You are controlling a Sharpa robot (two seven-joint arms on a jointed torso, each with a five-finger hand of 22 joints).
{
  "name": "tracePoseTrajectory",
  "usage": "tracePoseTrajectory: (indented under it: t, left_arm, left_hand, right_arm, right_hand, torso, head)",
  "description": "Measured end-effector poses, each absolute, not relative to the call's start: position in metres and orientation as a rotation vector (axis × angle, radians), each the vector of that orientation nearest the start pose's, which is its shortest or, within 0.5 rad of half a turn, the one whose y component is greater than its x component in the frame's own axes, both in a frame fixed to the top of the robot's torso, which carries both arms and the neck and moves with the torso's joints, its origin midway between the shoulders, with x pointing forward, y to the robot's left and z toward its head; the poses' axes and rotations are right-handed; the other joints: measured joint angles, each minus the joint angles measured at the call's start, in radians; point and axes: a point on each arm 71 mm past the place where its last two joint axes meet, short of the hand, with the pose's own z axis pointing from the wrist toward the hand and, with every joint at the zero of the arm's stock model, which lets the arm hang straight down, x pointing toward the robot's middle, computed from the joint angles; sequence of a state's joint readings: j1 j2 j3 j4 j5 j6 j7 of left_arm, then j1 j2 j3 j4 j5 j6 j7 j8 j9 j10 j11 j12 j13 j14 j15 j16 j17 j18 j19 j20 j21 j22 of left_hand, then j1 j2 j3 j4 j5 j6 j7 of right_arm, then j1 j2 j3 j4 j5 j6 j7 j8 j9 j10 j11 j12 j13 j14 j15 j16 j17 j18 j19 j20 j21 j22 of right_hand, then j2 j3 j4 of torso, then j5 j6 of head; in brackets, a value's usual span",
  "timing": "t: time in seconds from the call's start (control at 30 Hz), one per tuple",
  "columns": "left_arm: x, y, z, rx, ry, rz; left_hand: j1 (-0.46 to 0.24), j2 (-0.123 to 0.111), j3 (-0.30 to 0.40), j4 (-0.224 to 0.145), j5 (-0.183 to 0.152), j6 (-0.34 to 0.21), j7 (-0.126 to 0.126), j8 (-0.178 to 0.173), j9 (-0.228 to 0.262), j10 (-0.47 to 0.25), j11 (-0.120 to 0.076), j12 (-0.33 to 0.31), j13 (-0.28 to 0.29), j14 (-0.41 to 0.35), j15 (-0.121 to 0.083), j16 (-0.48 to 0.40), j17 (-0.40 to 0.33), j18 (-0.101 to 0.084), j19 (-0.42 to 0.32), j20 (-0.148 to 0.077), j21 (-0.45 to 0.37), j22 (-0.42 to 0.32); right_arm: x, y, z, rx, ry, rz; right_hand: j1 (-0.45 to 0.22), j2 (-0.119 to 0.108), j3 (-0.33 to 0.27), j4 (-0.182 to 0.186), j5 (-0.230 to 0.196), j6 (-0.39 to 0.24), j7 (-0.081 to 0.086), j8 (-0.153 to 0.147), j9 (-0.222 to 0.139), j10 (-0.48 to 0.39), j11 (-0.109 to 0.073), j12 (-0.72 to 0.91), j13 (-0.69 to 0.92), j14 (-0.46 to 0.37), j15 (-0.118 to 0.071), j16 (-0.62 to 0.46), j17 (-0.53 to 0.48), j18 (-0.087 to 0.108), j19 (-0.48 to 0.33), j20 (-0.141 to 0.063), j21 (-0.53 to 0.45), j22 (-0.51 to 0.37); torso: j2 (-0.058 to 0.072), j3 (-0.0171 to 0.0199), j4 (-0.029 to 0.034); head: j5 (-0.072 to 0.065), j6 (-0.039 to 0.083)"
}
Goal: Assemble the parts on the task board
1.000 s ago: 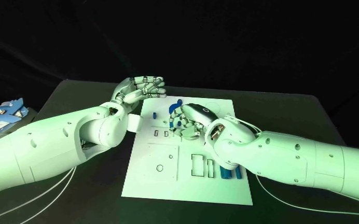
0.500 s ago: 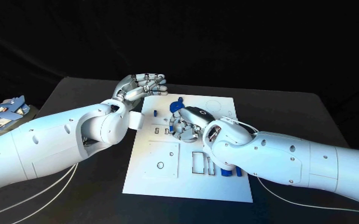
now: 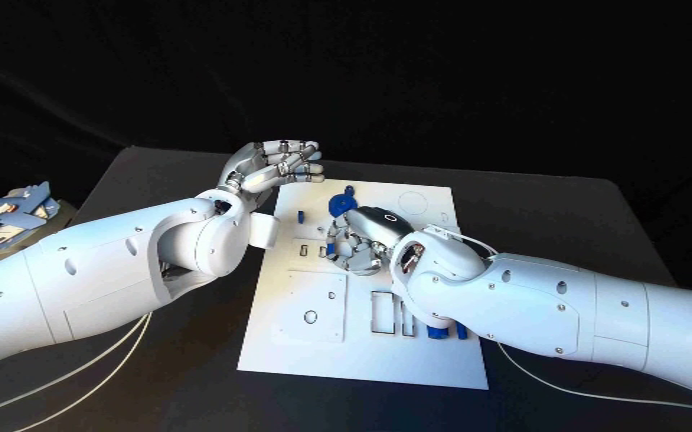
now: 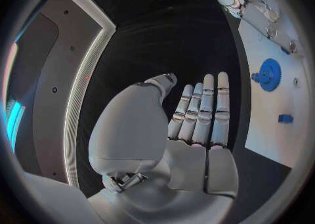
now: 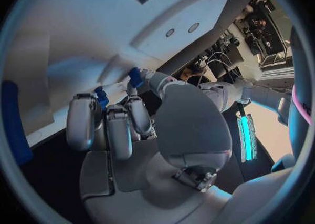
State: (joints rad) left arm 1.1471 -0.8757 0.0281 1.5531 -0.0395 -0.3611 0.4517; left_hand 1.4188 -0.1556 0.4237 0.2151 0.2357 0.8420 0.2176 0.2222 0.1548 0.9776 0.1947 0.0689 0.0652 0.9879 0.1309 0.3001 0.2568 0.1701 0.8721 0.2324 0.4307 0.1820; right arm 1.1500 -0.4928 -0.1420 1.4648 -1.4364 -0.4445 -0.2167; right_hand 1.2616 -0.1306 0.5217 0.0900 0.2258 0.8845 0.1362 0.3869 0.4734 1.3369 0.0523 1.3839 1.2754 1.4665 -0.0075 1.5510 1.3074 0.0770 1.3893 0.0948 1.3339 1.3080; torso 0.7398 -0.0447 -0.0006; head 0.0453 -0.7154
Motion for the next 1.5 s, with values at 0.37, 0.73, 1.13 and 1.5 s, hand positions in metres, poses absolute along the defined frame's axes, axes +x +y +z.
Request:
tracePoseTrajectory:
  t: [0.37, 0.73, 1.13, 1.5]
  left_arm:
    - [0.4853, 0.221, -0.172, -1.087, 1.31, -1.544]
    - [0.4856, 0.2208, -0.1721, -1.087, 1.311, -1.544]
    - [0.4857, 0.2208, -0.1723, -1.087, 1.311, -1.543]
    - [0.4857, 0.2208, -0.1723, -1.087, 1.311, -1.543]
  left_hand:
    - [0.0, 0.0, 0.0, 0.0, 0.0, 0.0, 0.0, 0.0, 0.0, 0.0, 0.0, 0.0, 0.0, -0.004, 0.004, 0.0, 0.001, 0.0, 0.0, 0.0, 0.0, 0.0]
    - [0.0, 0.0, 0.0, 0.0, 0.0, 0.0, 0.0, 0.0, 0.0, 0.0, 0.0, 0.0, 0.0, -0.004, 0.004, 0.0, 0.001, 0.0, 0.0, 0.0, 0.0, 0.0]
    - [0.0, 0.0, 0.0, 0.0, 0.0, 0.0, 0.0, 0.0, 0.0, 0.0, 0.0, 0.0, 0.0, -0.004, 0.004, 0.0, 0.001, 0.0, 0.0, 0.0, 0.0, 0.0]
    - [-0.003, 0.003, 0.0, 0.0, 0.0, 0.0, 0.0, -0.004, 0.0, 0.0, 0.0, 0.0, 0.0, -0.004, 0.004, 0.0, 0.002, 0.0, -0.004, 0.004, 0.0, 0.0]
  right_arm:
    - [0.4492, -0.0447, -0.2322, -0.188, 1.694, 0.843]
    - [0.4488, -0.0453, -0.2332, -0.191, 1.697, 0.838]
    - [0.4489, -0.0474, -0.2364, -0.19, 1.709, 0.824]
    - [0.4491, -0.0473, -0.2362, -0.191, 1.71, 0.819]
  right_hand:
    - [-0.003, -0.003, -0.003, 0.003, 0.0, -0.006, 0.002, 0.0, -0.002, -0.004, 0.004, -0.004, -0.005, 0.0, 0.0, 0.0, 0.0, 0.0, 0.0, 0.0, -0.004, 0.0]
    - [-0.016, -0.016, -0.003, 0.003, 0.0, -0.024, 0.01, -0.005, -0.005, -0.011, 0.011, -0.012, -0.016, 0.0, 0.0, 0.0, 0.0, 0.0, 0.0, 0.0, -0.012, 0.0]
    - [-0.021, -0.021, -0.005, 0.005, -0.003, -0.039, 0.018, -0.016, -0.011, -0.018, 0.018, -0.017, -0.022, 0.0, 0.0, 0.0, 0.0, 0.0, -0.004, 0.004, -0.016, 0.0]
    - [-0.033, -0.033, -0.007, 0.007, -0.007, -0.06, 0.025, -0.028, -0.016, -0.033, 0.025, -0.025, -0.037, 0.0, 0.007, 0.0, 0.001, 0.0, -0.011, 0.011, -0.027, -0.001]
  torso:
    - [0.0, -0.0001, -0.0008]
    - [0.0, 0.0003, -0.0006]
    - [0.0, 0.0006, -0.0011]
    - [0.0, 0.0001, -0.0006]
  head:
    - [0.0, 0.001]
    - [0.0, 0.0]
    - [0.0, 0.0]
    - [-0.001, 0.0]
